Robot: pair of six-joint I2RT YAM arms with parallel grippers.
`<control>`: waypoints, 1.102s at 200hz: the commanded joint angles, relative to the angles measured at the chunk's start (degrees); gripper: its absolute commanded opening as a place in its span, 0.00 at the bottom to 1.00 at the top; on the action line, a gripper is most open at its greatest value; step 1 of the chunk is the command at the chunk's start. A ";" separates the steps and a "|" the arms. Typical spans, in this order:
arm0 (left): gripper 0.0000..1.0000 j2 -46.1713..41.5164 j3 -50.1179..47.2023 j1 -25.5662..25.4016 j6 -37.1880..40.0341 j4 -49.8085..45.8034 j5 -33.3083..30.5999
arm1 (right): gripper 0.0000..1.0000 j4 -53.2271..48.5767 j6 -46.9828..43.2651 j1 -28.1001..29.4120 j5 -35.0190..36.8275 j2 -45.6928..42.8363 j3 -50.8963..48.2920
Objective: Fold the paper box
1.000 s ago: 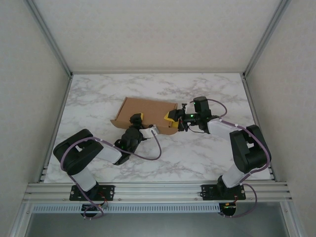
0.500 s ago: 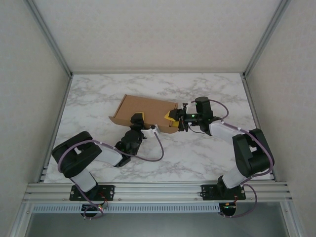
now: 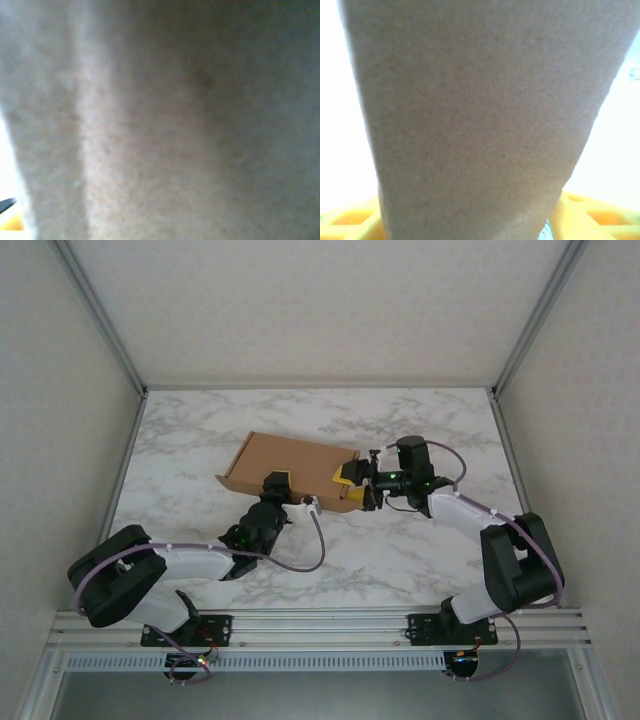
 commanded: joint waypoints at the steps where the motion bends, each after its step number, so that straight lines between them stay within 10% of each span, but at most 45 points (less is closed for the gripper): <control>1: 0.49 -2.42 2.42 0.27 -2.08 -3.06 -0.70 | 0.75 -6.62 -3.28 0.05 3.60 -3.63 0.80; 40: 0.45 -4.84 5.93 1.09 -5.48 -13.49 1.11 | 0.97 -15.17 -6.55 -1.00 10.15 -10.64 0.37; 111: 0.47 -8.58 25.27 0.72 -15.48 -54.28 3.59 | 0.99 -30.45 -16.39 -6.18 33.80 -32.24 1.49; 182: 0.55 -6.06 44.75 -3.10 -25.93 -91.51 13.01 | 0.89 -38.84 -27.68 -10.14 39.07 -18.36 18.54; 220: 0.55 -1.51 50.89 -4.28 -29.19 -101.73 16.87 | 0.74 -36.87 -29.41 -11.67 22.34 -1.28 28.21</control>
